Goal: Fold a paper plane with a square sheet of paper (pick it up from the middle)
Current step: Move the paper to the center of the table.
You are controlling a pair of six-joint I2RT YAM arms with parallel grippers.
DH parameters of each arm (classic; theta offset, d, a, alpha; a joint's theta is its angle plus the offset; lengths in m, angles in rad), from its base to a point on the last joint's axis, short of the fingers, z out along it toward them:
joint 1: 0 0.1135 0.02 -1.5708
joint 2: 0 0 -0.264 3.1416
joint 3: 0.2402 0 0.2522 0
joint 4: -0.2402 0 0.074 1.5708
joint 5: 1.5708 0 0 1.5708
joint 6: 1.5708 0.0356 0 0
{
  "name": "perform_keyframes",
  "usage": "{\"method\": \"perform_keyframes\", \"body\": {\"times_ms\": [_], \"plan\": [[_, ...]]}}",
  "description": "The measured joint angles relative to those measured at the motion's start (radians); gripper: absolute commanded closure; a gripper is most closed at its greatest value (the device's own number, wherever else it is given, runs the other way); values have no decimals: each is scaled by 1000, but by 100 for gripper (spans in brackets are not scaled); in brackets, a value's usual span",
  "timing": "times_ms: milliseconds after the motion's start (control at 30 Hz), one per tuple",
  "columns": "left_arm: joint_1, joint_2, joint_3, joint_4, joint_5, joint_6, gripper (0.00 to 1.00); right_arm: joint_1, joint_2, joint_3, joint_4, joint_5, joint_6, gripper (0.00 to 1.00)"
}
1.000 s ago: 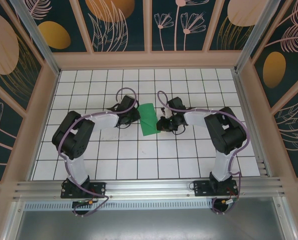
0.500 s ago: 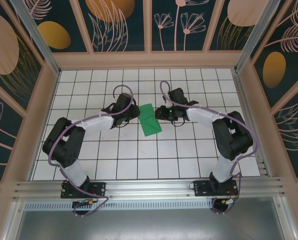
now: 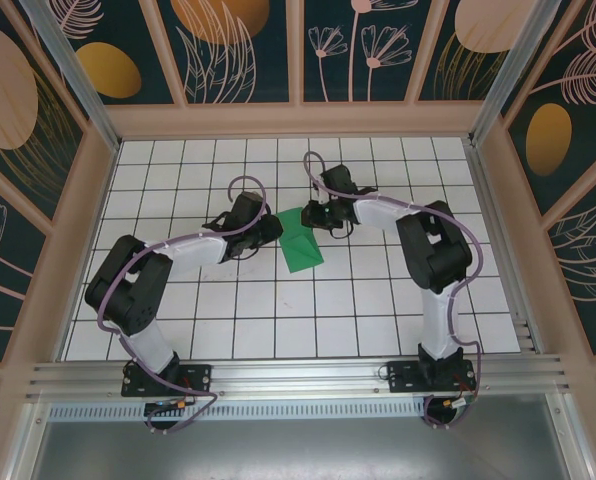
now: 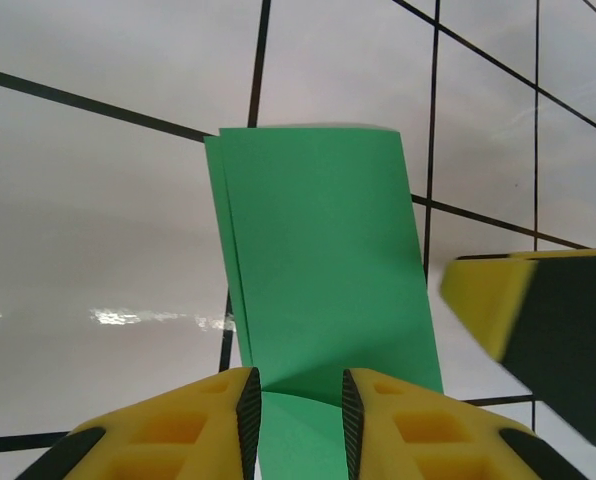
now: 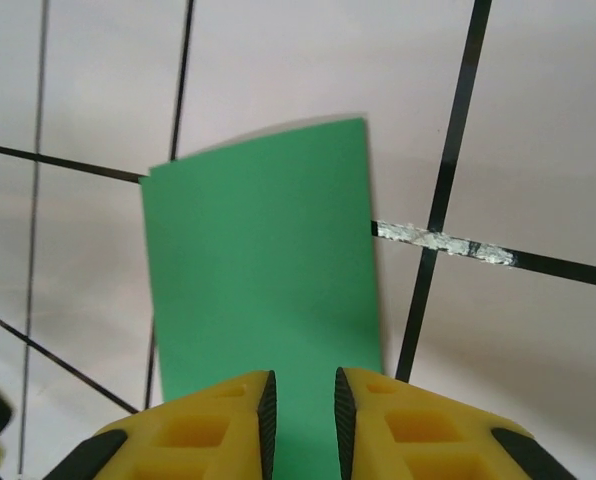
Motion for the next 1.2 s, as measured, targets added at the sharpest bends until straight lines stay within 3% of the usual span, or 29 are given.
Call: {"method": "perform_keyframes", "body": {"times_ms": [433,700,1200], "plan": [[0,-3,-40,33,6,-3,71,12,13,-53,15,-77,40,83],[0,-85,-161,44,6,-19,71,107,-47,-134,25,-77,193,81],[-2,-231,-299,103,77,-64,75,89,-29,-11,14,-33,189,84]]}}
